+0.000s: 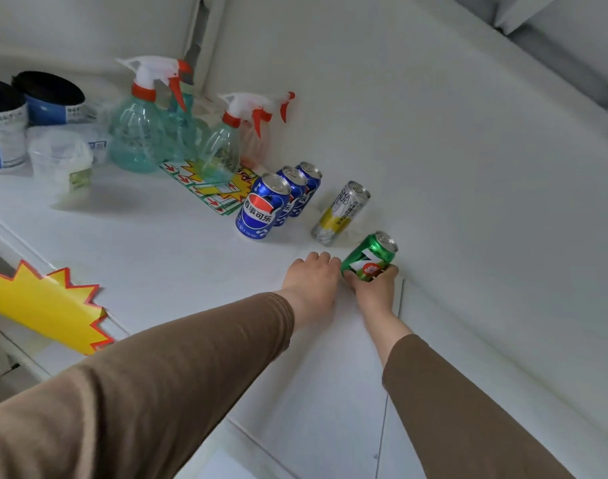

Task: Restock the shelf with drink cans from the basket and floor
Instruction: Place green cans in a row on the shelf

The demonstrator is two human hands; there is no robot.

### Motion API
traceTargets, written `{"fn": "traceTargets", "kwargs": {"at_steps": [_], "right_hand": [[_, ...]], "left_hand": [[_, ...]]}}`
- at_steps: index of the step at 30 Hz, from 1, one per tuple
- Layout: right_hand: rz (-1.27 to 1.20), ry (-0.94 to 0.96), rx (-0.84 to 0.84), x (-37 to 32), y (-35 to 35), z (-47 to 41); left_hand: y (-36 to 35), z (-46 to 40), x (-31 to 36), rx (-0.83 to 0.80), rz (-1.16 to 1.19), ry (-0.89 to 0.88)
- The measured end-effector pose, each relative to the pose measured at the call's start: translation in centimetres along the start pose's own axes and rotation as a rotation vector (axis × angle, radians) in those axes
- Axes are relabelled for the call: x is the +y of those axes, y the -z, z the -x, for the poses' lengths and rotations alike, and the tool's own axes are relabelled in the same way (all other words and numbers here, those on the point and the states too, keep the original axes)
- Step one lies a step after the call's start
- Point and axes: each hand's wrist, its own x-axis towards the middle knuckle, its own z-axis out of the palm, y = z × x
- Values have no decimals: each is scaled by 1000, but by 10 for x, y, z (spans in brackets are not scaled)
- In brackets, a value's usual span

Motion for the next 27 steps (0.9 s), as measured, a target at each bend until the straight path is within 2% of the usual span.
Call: {"fn": "traceTargets", "kwargs": {"at_steps": [10,16,21,27], "right_hand": [[34,23,-23,3,-6,-51],[58,9,-21,5,-9,-60],[83,-24,-86,4,1,-38],[442,292,-190,2,37,54]], "left_hand": [[-11,-47,-1,68,-43,2],[-12,-53,1,83,-66,5],[-6,-35,-6,74,-111,-8],[14,26,-18,76,-232,-131]]}}
